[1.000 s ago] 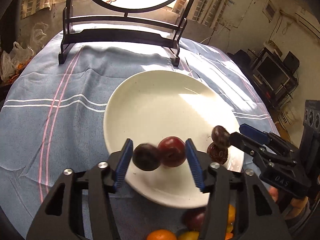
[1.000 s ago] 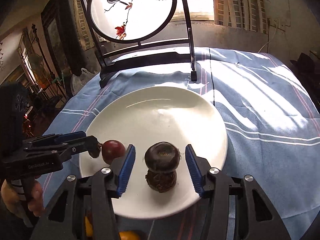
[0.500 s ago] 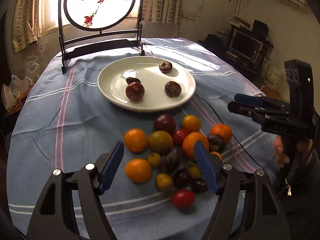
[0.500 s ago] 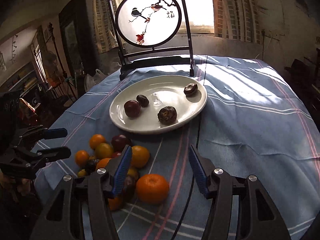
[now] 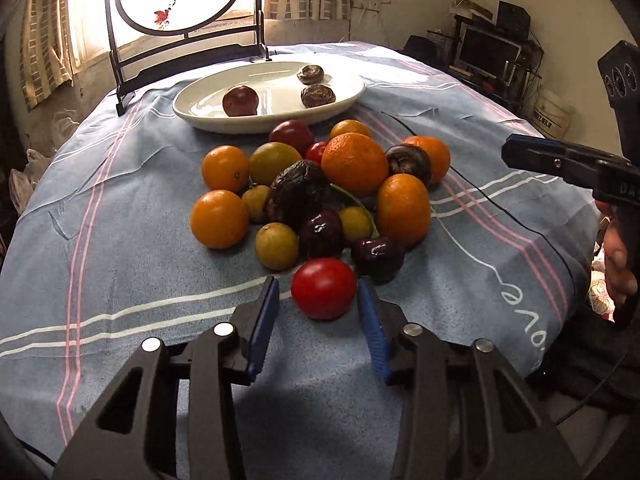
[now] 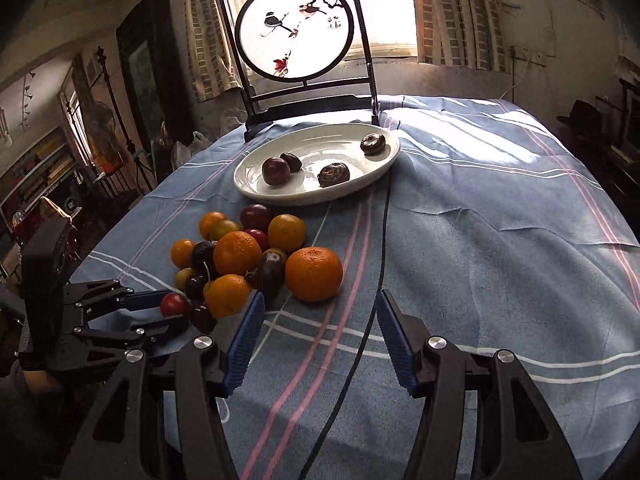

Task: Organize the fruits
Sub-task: 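Grasp a red tomato with the left tool while the right tool grasps a mandarin orange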

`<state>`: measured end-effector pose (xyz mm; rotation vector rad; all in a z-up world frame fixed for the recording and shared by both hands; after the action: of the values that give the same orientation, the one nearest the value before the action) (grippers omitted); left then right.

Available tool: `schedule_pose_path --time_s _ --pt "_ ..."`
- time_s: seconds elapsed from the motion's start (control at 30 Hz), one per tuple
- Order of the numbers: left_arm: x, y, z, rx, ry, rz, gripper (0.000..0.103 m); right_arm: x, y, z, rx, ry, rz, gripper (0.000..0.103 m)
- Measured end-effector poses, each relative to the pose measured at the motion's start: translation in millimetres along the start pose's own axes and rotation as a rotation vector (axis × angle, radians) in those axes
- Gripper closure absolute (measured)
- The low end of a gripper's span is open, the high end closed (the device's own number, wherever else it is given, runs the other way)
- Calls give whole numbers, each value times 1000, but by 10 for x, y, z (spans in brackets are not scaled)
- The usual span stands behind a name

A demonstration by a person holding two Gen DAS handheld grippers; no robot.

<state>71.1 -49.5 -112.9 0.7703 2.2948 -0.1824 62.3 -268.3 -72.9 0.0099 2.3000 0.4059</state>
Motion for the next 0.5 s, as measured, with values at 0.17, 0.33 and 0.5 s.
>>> schedule_pose_path --time_s 0.17,0.33,0.5 --pt "0 -21 -111 9 -39 -10 73 37 -66 82 12 25 5 44" --pt "-12 55 -361 19 -88 -49 73 -40 -29 314 50 65 -15 47" --pt "-6 93 -433 20 -97 -58 73 -76 139 551 83 115 -97 50"
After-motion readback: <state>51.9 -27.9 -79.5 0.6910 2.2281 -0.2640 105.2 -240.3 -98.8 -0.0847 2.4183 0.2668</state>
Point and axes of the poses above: each gripper's, at about its wrist camera, not at the fingertips, and z roughly the way its jaws point, y to its left, x to its underside, the point moved 3 cm from there along z, roughly the way its jaws point, and after that the axes turned 9 degrees about z, right-handed, at the moved point
